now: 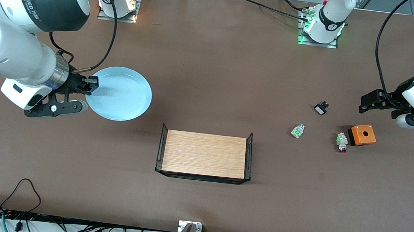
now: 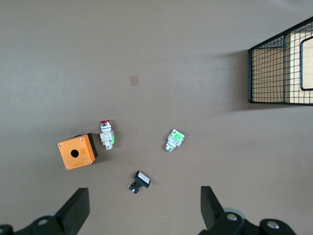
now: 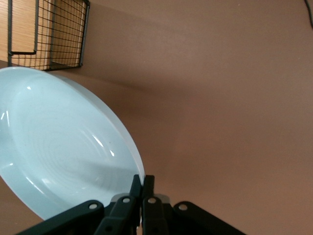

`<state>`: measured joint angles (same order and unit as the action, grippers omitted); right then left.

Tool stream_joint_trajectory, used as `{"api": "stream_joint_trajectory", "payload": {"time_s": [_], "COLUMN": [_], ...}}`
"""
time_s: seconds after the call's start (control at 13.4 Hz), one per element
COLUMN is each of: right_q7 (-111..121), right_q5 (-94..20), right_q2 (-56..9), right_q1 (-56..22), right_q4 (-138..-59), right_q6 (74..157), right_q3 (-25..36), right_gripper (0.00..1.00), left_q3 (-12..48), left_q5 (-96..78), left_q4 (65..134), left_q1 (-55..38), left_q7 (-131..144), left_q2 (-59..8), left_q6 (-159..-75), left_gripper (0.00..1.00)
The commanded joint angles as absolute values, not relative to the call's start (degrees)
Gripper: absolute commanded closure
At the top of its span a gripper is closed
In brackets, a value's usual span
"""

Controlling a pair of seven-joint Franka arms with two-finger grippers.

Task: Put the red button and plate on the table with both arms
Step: 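Lift the blue plate out of the tray with the right gripper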

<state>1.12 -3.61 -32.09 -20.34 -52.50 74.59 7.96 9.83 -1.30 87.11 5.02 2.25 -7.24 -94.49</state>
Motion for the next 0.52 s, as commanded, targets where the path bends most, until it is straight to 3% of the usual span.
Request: {"api": "stream_joint_trajectory", "payload": {"time_s": [0.0, 0.45], "right_q7": [8.0, 16.0], "right_q5": [-3.0, -3.2], "right_q2": [-32.4, -35.6], "right_q1": [-16.9, -11.1], "right_q4": [-52.5, -57.3], "right_q6": [73.9, 82.1], "right_q3": [7.9, 7.9], "right_gripper": [1.00, 1.00], "left_q3": [9.8, 9.5], "left_q5": [-2.3, -2.4], "left_q4": [86.5, 86.4], "left_q1": [4.9, 5.0], "left_q7": [2.8, 2.7], "left_q2": [-6.7, -6.7], "left_q6": [-93.4, -93.4], "left_gripper": [0.00, 0.00]}}
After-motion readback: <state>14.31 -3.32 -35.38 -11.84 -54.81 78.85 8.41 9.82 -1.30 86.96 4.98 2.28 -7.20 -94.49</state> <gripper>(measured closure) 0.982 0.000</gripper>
